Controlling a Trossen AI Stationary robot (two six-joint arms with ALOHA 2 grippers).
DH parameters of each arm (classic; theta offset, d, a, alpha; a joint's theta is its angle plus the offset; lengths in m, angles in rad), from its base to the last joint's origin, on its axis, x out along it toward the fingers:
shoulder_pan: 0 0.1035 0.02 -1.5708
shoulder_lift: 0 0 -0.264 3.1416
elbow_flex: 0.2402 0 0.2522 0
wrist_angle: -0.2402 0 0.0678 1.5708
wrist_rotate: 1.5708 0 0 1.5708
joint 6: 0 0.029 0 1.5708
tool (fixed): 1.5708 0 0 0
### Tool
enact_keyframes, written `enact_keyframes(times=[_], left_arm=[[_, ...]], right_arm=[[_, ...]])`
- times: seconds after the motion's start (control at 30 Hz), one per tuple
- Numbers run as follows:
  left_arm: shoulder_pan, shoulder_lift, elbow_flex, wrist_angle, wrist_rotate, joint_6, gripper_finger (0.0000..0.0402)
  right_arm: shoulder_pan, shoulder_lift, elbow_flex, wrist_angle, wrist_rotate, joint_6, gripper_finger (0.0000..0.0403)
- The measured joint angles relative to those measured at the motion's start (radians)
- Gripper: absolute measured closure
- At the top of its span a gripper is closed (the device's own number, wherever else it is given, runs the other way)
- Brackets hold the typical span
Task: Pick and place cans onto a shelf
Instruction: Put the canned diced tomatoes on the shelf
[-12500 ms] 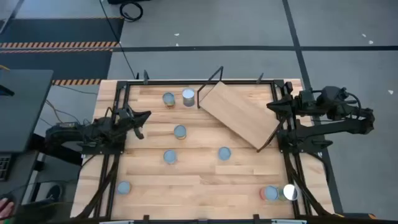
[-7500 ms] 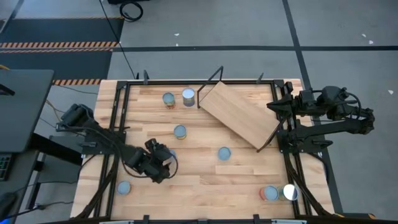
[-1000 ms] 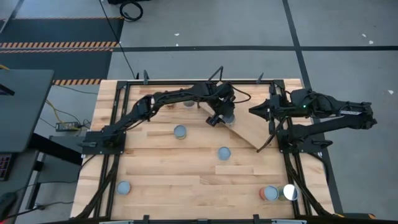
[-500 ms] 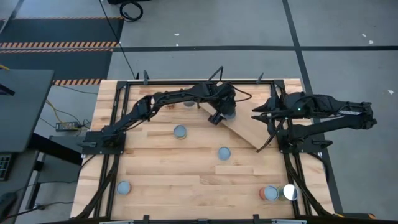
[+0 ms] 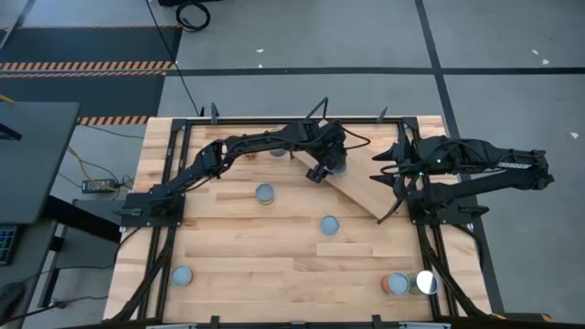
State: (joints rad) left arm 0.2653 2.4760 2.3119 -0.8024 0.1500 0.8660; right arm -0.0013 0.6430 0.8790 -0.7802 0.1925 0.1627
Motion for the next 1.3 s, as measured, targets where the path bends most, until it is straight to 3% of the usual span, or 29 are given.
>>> enact_keyframes(times=[0.4, 0.63, 0.9, 1.3], left_arm=[[-0.01, -0.006, 0.0, -0.059, -0.015, -0.016, 0.0087], [-0.014, -0.007, 0.0, -0.066, -0.014, -0.041, 0.0107], [-0.02, 0.004, 0.017, -0.08, -0.055, -0.07, 0.0051], [-0.016, -0.03, 0.019, -0.069, -0.082, -0.125, 0.0044]], right_arm=[[0.0, 0.0, -0.023, 0.001, 0.018, 0.004, 0.0082], [0.0, 0.0, -0.023, 0.001, 0.019, 0.021, 0.0082], [0.0, 0.0, -0.024, 0.0, 0.018, -0.001, 0.0082], [0.0, 0.005, -0.024, -0.005, 0.014, -0.025, 0.0082]])
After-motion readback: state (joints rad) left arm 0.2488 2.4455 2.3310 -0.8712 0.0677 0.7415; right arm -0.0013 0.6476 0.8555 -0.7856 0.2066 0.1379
